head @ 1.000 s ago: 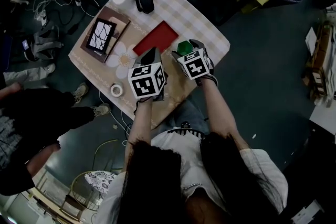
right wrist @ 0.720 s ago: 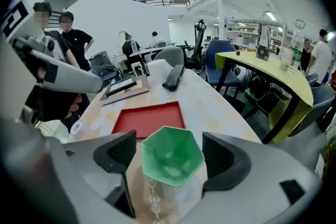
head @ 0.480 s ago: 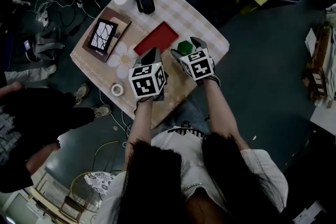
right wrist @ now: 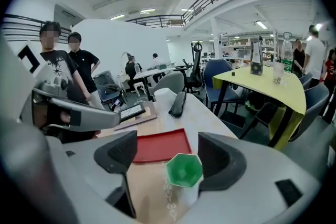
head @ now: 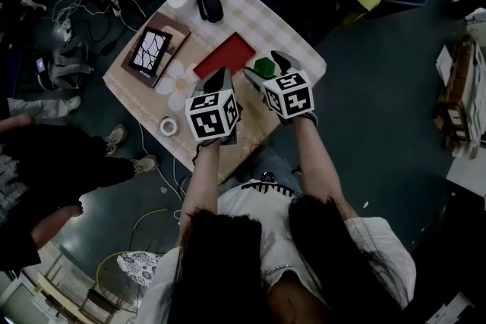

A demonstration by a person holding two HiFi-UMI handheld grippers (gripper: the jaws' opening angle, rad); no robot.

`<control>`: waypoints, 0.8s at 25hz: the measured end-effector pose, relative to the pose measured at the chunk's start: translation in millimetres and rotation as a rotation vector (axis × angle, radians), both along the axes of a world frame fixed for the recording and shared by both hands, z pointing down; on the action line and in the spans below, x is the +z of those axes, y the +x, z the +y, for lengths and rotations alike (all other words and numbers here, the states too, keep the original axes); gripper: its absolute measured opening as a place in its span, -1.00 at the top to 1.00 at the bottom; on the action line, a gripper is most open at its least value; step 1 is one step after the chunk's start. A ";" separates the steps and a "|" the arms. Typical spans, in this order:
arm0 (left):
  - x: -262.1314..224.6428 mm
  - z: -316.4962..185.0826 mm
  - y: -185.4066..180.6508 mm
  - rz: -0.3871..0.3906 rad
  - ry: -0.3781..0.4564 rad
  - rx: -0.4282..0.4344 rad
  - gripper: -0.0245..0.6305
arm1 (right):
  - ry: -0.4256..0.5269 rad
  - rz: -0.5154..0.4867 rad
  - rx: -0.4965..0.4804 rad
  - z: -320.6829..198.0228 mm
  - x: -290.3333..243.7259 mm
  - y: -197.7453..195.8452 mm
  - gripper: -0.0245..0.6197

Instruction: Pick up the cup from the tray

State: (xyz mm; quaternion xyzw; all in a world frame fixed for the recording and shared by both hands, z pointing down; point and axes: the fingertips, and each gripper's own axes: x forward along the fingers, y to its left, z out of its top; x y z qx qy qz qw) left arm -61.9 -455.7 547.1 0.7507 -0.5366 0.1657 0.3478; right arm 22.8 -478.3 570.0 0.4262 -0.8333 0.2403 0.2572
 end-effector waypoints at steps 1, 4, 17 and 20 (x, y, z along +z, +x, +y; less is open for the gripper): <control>-3.4 1.6 -0.4 0.002 0.008 -0.002 0.91 | 0.009 -0.004 0.004 2.2 -4.6 -1.2 -0.22; -14.6 5.8 -1.8 0.010 0.040 -0.008 0.91 | 0.037 -0.015 0.020 7.5 -19.0 -4.9 -0.18; -53.2 39.5 -2.3 0.020 0.143 0.015 0.91 | 0.139 -0.029 0.149 41.7 -63.4 -4.8 0.75; -56.3 48.4 -5.9 0.016 0.151 0.012 0.91 | 0.139 -0.022 0.155 53.5 -63.6 -7.3 0.78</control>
